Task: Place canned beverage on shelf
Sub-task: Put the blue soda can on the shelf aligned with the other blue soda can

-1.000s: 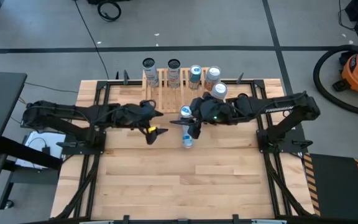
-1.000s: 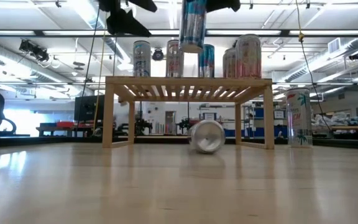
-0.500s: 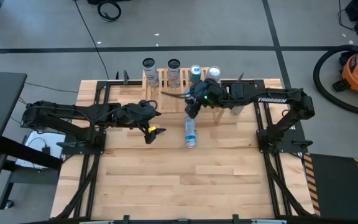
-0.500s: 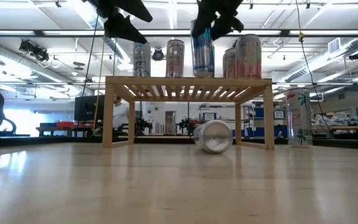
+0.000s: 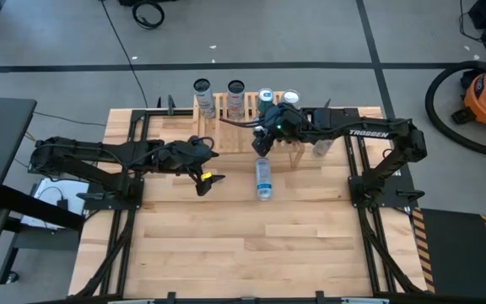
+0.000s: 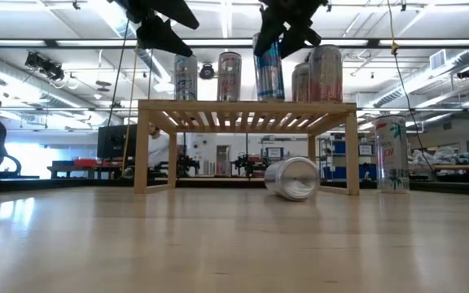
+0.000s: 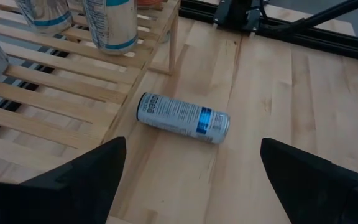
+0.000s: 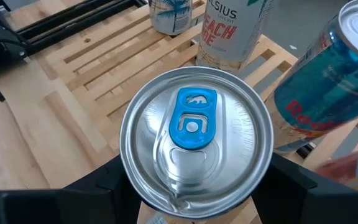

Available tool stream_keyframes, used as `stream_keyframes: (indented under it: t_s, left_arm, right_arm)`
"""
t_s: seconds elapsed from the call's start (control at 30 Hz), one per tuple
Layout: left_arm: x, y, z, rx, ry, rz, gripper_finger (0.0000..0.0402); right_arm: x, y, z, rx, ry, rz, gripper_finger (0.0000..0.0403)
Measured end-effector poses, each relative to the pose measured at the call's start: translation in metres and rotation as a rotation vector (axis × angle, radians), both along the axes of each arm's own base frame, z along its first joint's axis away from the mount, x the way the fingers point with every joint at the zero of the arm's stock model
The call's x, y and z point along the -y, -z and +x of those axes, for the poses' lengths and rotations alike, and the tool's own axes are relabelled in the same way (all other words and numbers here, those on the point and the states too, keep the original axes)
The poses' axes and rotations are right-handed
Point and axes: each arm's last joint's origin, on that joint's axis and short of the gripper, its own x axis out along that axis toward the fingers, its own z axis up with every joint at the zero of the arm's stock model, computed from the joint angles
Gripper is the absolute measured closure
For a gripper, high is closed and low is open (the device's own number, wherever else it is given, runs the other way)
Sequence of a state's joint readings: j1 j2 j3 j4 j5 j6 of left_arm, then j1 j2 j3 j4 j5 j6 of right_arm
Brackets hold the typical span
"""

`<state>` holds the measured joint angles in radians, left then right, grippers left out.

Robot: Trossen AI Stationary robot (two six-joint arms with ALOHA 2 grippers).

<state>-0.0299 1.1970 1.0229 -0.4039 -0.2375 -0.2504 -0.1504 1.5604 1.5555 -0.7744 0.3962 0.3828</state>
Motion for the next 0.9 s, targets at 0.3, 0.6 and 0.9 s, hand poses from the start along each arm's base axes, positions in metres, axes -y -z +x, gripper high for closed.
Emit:
stream_keyframes:
  t_s: [0.3,0.6,0.9]
  left_arm:
    - [0.0,-0.0002,0.0,0.001,0.0,0.0,0.0028]
    - [0.0,-0.0002,0.0,0.0,0.0,0.0,0.0028]
    - [0.0,-0.0004,0.0,0.0,0.001,0.001,0.0028]
  right_arm:
    - [0.0061,0.0019,-0.003,-0.026,0.014,0.011,0.0145]
    - [0.0067,0.0019,-0.0031,-0.014,0.005,0.044,0.0123]
    - [0.0064,0.0021,-0.0031,-0.018,-0.005,0.044,0.0121]
